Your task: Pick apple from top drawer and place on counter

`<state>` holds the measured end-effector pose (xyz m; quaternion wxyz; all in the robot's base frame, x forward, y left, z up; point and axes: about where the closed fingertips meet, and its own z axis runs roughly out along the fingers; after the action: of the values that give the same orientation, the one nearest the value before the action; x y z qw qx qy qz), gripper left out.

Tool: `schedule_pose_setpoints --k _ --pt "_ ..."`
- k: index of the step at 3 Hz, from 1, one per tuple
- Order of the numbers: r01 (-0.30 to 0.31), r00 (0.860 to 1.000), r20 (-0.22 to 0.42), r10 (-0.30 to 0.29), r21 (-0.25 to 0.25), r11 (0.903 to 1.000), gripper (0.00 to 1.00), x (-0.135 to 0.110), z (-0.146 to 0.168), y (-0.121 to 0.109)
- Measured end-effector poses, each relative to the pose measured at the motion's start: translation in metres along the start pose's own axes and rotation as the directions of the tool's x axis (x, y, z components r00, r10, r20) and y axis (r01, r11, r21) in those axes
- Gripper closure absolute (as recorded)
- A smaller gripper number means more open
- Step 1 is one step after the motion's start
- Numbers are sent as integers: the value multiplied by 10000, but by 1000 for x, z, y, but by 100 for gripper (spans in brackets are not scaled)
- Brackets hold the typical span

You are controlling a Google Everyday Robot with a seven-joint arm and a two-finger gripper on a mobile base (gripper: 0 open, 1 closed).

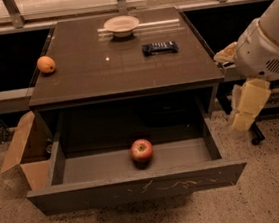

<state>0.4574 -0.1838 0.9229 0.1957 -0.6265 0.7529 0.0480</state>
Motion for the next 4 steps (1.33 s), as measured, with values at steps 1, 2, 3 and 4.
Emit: schedule_pose_setpoints --k 1,2,3,4 --pt "326 9937 1093 -256 -625 9975 0 -11 43 4" --pt "596 9790 2011 -319 -1330 9893 0 -29 90 15" --pt "851 9583 2851 -203 -2166 9725 0 -50 138 30" --pt "851 9583 2851 -203 -2166 9725 0 -50 138 30"
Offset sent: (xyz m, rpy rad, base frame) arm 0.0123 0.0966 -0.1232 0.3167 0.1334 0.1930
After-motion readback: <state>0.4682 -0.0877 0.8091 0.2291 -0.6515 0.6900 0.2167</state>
